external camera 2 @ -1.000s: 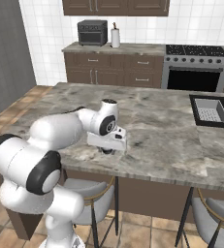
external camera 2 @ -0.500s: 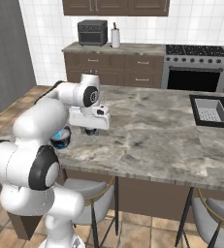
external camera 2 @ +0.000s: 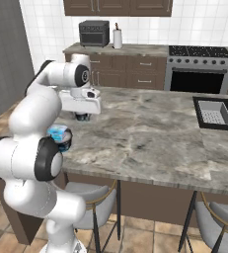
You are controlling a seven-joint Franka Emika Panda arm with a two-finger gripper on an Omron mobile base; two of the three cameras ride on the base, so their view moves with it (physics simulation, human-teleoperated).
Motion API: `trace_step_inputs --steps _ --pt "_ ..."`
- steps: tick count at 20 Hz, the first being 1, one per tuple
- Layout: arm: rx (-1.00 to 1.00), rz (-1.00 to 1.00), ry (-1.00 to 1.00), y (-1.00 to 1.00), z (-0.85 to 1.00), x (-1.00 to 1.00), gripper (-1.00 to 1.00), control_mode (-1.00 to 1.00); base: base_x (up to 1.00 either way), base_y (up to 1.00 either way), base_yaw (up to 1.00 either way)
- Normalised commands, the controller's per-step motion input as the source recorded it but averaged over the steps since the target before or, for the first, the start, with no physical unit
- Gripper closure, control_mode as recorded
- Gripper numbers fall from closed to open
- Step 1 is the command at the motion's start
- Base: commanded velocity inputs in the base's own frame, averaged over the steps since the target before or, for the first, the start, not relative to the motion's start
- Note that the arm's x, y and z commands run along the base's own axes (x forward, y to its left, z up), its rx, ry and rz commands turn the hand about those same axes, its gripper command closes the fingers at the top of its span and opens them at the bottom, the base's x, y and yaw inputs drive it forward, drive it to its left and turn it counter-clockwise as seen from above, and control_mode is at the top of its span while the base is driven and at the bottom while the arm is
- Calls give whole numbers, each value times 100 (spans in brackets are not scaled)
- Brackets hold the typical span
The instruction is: Stack the yogurt containers by placing the smaller containers on top of the larger containers.
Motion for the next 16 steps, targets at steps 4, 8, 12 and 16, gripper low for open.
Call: trace_step_inputs --steps 4,8,12,16 --pt "0 2 -14 49 52 -3 100 -100 0 0 0" --pt "0 3 -10 49 25 -3 100 -100 0 0 0" --pt "0 2 -4 46 3 0 100 -100 0 0 0" --pt "0 2 -6 46 0 0 100 -100 0 0 0"
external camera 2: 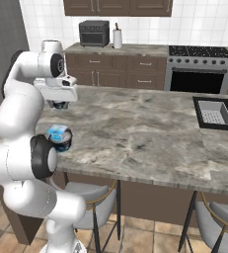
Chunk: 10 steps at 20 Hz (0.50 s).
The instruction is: Stack the yogurt containers by placing the smaller containers on top of the larger containers.
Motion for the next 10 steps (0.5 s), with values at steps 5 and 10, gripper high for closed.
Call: trace_step_inputs --steps 5,10 --pt "1 1 0 43 0 3 100 -100 0 0 0" --pt "0 1 0 45 -3 11 100 -100 0 0 0"
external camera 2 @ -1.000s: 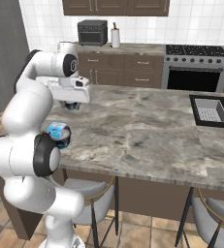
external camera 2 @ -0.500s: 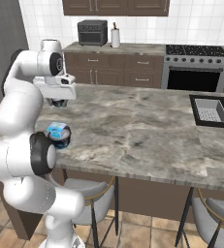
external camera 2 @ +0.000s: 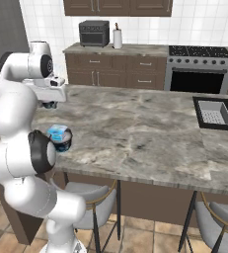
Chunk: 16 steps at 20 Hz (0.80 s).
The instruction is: Stack the yogurt containers by placing the smaller containers on top of the larger containers.
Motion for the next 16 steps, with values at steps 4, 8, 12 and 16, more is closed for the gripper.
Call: trace_step_inputs --steps 4,8,12,16 --pt "0 0 0 32 -15 18 100 -100 0 0 0" --pt "-1 1 0 24 -16 24 100 -100 0 0 0" --pt "0 0 0 16 -15 19 100 -100 0 0 0" --pt "-3 0 0 5 -21 10 100 -100 0 0 0"
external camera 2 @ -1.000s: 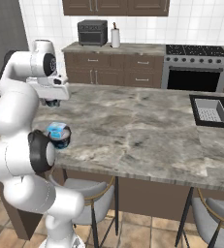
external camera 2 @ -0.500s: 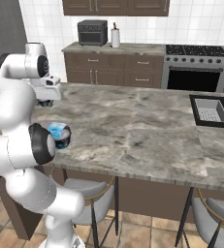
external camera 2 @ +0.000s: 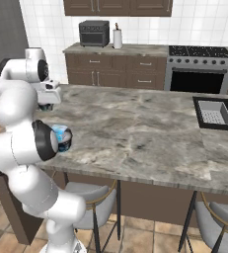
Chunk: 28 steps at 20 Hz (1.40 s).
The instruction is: Stack the yogurt containers by placing the smaller containers on top of the larger containers.
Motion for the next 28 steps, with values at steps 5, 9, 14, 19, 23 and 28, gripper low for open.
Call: trace_step_inputs --steps 5,9,14,19,23,28 --pt "-3 0 0 0 -24 16 100 -100 0 0 0" --pt "0 0 0 1 -18 18 100 -100 0 0 0" --pt "0 0 0 1 -13 23 100 -100 0 0 0" --pt "2 0 0 3 -14 26 100 -100 0 0 0" --pt "0 0 0 8 -18 27 100 -100 0 0 0" --pt "0 0 0 8 -16 23 100 -100 0 0 0"
